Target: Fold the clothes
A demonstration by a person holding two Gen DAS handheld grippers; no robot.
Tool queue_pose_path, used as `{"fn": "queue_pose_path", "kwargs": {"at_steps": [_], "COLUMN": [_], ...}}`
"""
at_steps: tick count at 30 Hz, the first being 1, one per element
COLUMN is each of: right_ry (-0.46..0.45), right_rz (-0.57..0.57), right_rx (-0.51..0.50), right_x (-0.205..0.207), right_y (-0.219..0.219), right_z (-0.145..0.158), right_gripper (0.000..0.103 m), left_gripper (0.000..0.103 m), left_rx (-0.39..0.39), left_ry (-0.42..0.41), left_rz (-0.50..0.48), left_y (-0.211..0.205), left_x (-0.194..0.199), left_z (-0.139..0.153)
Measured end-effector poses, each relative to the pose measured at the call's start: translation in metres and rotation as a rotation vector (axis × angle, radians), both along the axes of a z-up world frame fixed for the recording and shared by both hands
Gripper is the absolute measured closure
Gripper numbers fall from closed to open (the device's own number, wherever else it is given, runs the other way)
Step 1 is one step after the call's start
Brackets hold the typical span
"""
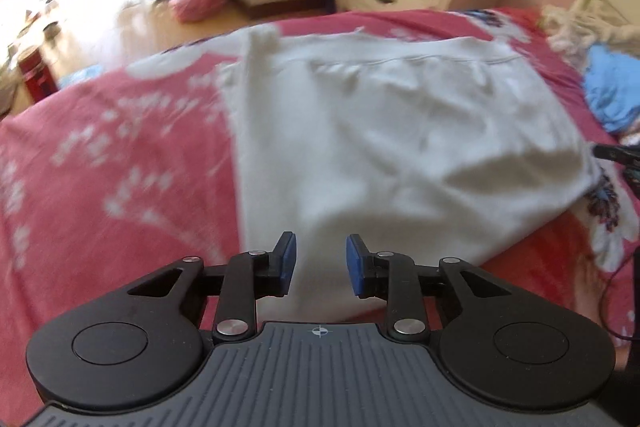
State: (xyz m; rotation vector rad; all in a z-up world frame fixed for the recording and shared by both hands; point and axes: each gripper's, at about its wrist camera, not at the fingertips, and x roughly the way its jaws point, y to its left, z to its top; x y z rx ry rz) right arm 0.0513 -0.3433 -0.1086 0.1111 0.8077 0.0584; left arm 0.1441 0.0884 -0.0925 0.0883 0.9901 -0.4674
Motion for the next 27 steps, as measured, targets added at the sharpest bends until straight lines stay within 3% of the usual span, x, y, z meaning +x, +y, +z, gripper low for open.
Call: {"fn": "queue_pose_path", "kwargs": {"at_steps": [3,6,10,13,17,22,25,27], "right_ry": [0.007,0.077,0.091,0.032,-0.005,0.14,0.14,0.102], "right_rz": [-0.025,-0.14,-0.241,-0.189,-0.003,-0.058,-0.105,-0.071], "right_rx": [-0.019,-0.103,-0.041,-0.001,0.069,0.015,0.036,0.031], "right_x": [0.016,0.027,0.018,0.005,-0.011,-0.024,-0.032,-0.033], "right_y": [0.001,-0.015,-0.042,-0.039,-0.017,-0.022,-0.027,-0.023], "right_z": [-0.006,-0.028,-0.022,-0.003,0.007,-0.029,-0.02,-0.008], "right_gripper": [0.097,0.097,0.096,0.096,0.096,0.099,0.096,0.096], "left_gripper": [0.076,0.075,0.073,0.071,0.069,0.068,0.067,0.067], "left_rx": [0.042,0.057,0.077,0.091,0.097,0.098,0.098,0.096], "left_ry": [0.002,0.009,0.02,0.028,0.031,0.024,0.019,0.016], "left_rz": [-0.012,0.007,0.034,0.054,0.07,0.069,0.066,0.065], "left_y": [-0.013,-0.012,-0.012,-0.011,-0.011,-0.011,-0.01,-0.01], "left_x": [0.006,0.007,0.009,0.01,0.011,0.011,0.011,0.011], "left_z": [-0.011,-0.018,-0.027,-0.034,-0.037,-0.037,-0.038,-0.039]}}
